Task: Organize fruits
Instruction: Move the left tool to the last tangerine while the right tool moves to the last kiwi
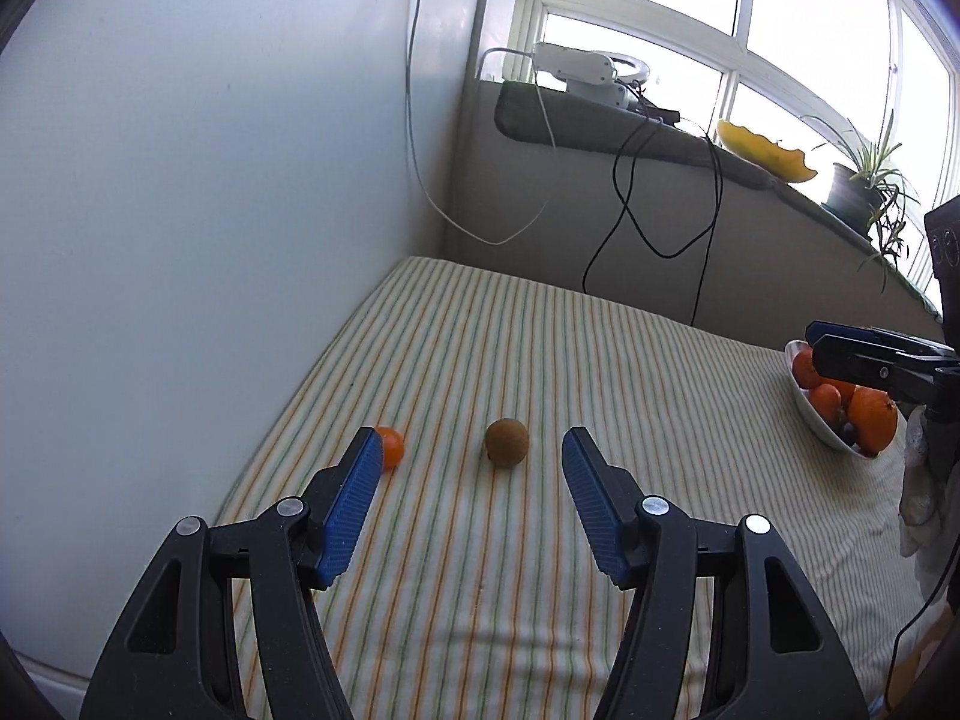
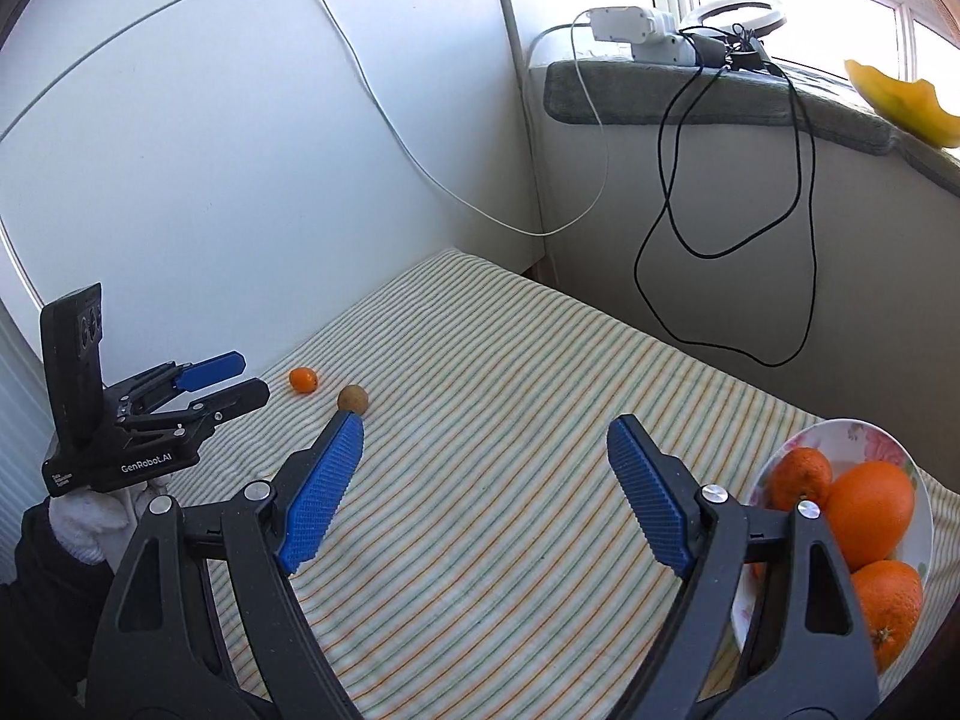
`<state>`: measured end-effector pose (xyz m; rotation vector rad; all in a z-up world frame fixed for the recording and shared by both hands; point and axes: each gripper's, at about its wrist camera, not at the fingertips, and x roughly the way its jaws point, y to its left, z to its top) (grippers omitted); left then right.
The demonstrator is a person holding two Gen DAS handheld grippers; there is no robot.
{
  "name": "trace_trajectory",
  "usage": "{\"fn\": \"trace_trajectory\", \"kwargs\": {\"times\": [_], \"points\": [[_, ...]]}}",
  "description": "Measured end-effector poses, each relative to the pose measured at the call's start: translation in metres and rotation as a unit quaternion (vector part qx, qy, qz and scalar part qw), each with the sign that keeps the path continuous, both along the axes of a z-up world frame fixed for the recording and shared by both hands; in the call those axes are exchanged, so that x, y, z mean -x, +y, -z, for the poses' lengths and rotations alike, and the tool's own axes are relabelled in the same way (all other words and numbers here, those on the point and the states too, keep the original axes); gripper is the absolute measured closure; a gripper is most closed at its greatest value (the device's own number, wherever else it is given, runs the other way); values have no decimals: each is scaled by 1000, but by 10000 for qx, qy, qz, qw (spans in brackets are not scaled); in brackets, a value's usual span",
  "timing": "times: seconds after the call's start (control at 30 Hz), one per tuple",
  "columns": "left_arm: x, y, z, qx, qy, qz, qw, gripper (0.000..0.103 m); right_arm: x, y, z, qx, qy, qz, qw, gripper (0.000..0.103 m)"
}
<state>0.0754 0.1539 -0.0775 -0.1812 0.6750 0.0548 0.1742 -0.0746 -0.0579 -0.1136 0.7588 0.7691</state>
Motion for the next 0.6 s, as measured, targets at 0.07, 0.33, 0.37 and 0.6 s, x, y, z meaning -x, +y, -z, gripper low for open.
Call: {"fn": "trace_trajectory", "kwargs": {"times": [0.07,0.33,0.37,0.6], "points": [[1,6,5,26,52,-62,10000,43,-1,13,4,43,14,-96,9999,17],[-7,17,21,54,220,-87,9997,48,-1,62,19,191,76,-477,9987,17],[-8,18,23,51,239,-81,9997,50,-1,67,22,200,95,-527,9984,17],[-21,28,32,37,363,-73,9993,56,-4,105,43,398,207,-880,9951,31]]}}
